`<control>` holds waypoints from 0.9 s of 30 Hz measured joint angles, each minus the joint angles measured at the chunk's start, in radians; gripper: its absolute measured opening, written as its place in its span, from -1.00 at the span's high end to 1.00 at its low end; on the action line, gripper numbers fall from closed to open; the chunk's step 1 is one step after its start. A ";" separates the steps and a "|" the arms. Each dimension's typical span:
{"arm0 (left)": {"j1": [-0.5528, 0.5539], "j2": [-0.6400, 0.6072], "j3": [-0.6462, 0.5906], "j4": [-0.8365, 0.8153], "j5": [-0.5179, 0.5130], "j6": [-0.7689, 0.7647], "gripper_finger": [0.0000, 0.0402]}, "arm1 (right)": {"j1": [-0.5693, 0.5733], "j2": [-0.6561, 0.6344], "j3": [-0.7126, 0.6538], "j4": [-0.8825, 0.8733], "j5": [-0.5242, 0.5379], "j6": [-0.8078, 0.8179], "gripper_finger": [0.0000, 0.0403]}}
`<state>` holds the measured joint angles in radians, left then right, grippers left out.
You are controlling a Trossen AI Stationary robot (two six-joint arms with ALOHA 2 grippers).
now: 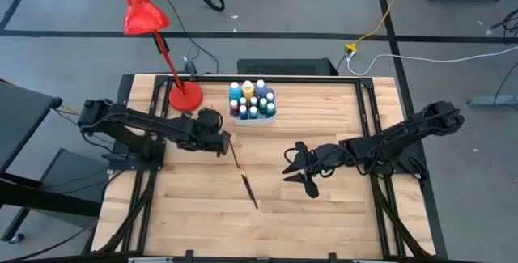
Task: Pick & Place Paint Supplies
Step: Put the black paint brush into the white cup
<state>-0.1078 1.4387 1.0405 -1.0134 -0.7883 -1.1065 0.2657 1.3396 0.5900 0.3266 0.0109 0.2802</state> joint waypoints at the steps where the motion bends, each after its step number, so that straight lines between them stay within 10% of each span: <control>1: 0.004 0.004 0.001 0.015 0.004 0.009 0.67 | 0.000 0.000 0.000 -0.002 0.000 0.000 0.40; 16: 0.001 0.005 0.227 0.028 0.019 0.146 0.36 | 0.000 0.000 0.001 0.031 0.000 -0.022 0.40; 27: -0.174 0.035 0.281 0.386 0.096 0.382 0.39 | -0.004 0.000 0.001 0.093 0.001 -0.202 0.40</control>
<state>-0.2817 1.4741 1.3214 -0.6273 -0.6928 -0.7240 0.2612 1.3396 0.5911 0.4197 0.0116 0.0779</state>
